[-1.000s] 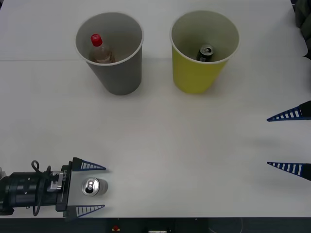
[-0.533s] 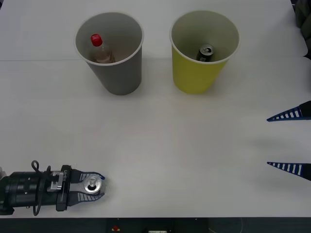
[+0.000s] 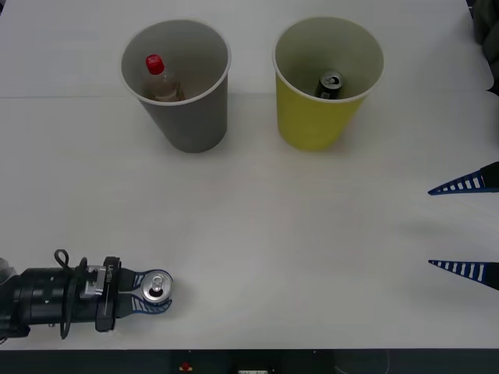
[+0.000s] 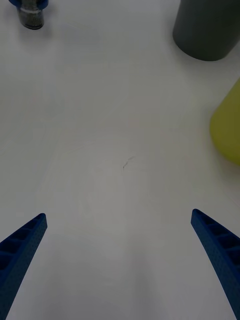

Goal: Put the can into the green bin and the plastic bottle into the gray bin

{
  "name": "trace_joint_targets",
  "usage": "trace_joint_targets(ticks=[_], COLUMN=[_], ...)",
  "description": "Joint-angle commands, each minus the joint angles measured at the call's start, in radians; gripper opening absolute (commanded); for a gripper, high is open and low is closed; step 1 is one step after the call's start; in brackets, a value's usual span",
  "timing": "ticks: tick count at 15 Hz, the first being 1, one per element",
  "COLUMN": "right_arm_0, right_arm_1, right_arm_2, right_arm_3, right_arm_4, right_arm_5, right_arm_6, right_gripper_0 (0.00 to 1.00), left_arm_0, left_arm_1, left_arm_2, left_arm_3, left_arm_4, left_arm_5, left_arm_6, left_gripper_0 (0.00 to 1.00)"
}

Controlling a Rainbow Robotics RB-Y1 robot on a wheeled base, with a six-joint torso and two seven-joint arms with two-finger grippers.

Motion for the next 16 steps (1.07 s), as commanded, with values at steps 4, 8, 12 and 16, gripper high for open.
trace_joint_targets(ticks=[4, 8, 12, 16], right_arm_0=[0.000, 0.000, 0.000, 0.000], right_arm_1=[0.000, 0.000, 0.000, 0.000], right_arm_2=[0.000, 0.000, 0.000, 0.000], right_arm_3=[0.000, 0.000, 0.000, 0.000], right_arm_4=[0.000, 0.000, 0.000, 0.000], right_arm_5=[0.000, 0.000, 0.000, 0.000], right_arm_6=[0.000, 0.000, 0.000, 0.000], right_gripper_0=[1.00, 1.00, 1.00, 1.00], left_arm_0=[0.050, 0.127, 0.135, 0.135], left_arm_1=[0.010, 0.023, 0.023, 0.016], left_arm_2=[0.125, 0.234, 0.252, 0.307], left_arm_3=[-0.193, -0.469, -0.707, -0.955], left_arm_4=[-0.133, -0.284, -0.420, -0.710], left_arm_5=[0.028, 0.177, 0.332, 0.484], left_arm_6=[0.288, 0.598, 0.988, 1.511], left_gripper_0=[0.00, 0.00, 0.00, 0.00])
